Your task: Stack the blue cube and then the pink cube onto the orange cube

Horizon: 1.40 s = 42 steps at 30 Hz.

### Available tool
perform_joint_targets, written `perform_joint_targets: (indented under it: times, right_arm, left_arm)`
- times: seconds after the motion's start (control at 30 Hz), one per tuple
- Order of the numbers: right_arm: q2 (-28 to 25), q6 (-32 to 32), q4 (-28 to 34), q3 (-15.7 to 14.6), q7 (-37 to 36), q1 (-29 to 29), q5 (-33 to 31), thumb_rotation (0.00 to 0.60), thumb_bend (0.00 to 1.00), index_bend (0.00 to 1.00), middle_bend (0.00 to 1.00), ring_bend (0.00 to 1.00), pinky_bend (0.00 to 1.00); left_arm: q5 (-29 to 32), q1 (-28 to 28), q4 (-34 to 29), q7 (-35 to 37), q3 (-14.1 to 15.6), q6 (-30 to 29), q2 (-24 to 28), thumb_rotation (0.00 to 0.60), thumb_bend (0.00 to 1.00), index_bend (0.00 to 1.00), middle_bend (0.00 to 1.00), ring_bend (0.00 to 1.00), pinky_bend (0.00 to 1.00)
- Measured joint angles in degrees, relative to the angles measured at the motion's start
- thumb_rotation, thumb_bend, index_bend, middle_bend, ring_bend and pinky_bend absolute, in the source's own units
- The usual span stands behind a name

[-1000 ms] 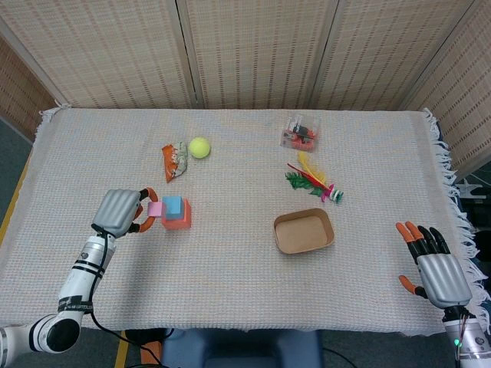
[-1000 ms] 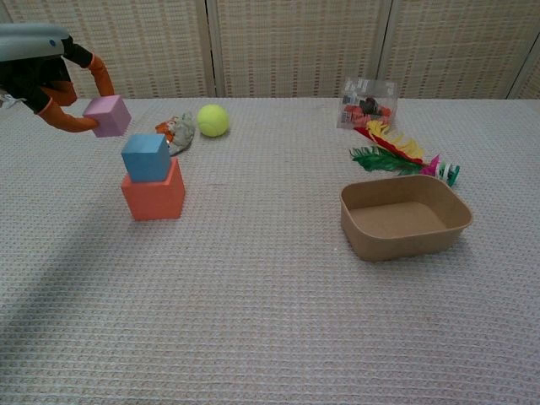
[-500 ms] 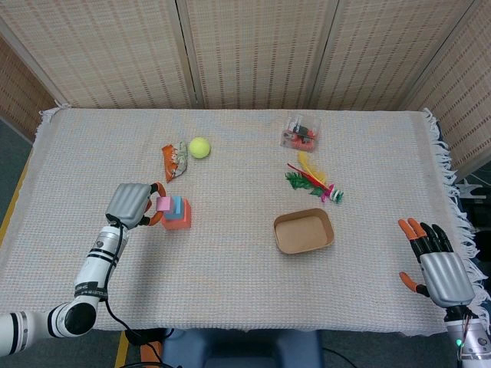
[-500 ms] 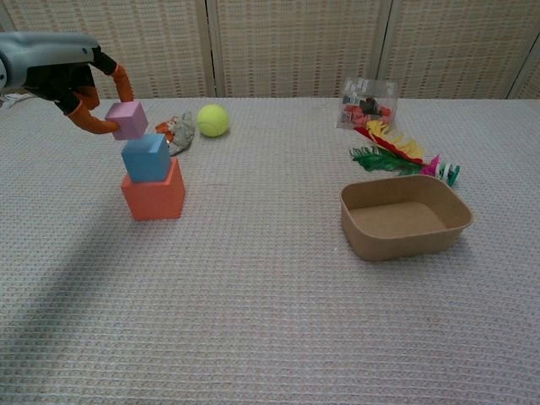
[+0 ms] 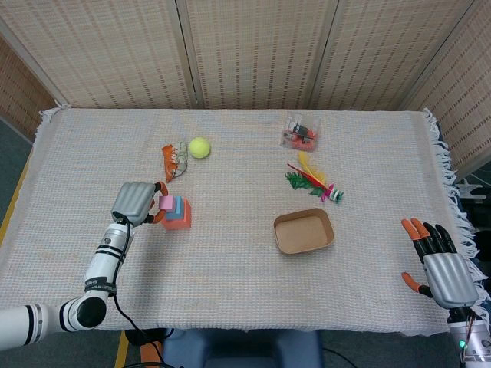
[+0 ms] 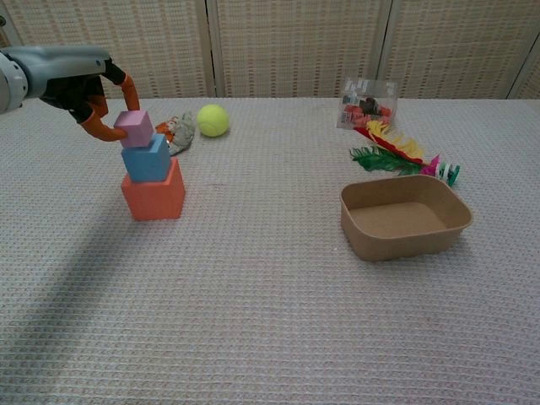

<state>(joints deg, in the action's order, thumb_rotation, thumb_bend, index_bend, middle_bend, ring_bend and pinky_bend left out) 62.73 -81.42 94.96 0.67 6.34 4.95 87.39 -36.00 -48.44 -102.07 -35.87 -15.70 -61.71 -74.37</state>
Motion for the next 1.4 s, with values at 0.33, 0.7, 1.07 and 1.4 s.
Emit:
perform_joint_targets:
  times: [0.33, 0.7, 1.07, 1.4]
  right_arm:
    - [-0.23, 0.63, 0.31, -0.07, 0.23, 0.15, -0.33, 0.6, 0.13, 0.0, 0.0, 0.0, 0.0]
    - [-0.4, 0.91, 0.56, -0.07, 0.57, 0.14, -0.73, 0.6, 0.14, 0.0, 0.0, 0.0, 0.0]
    - [-0.62, 1.23, 0.77, -0.17, 0.69, 0.17, -0.88, 0.6, 0.13, 0.0, 0.0, 0.0, 0.0]
    - [-0.59, 1.21, 0.9, -0.14, 1.0, 0.14, -1.03, 0.6, 0.13, 0.0, 0.0, 0.0, 0.0]
  left_arm:
    - [-0.13, -1.14, 0.31, 0.58, 1.02, -0.24, -0.66, 0.6, 0.37, 0.5, 1.0, 1.0, 1.0]
    - [0.1, -1.88, 1.47, 0.77, 1.86, -0.6, -1.06, 0.6, 0.37, 0.49, 1.0, 1.0, 1.0]
    - [-0.39, -2.22, 2.69, 1.1, 2.56, -1.26, -1.98, 0.6, 0.37, 0.44, 1.0, 1.0, 1.0]
    - [-0.56, -2.17, 2.25, 1.71, 2.96, -0.84, -1.39, 0.6, 0.37, 0.31, 1.0, 1.0, 1.0]
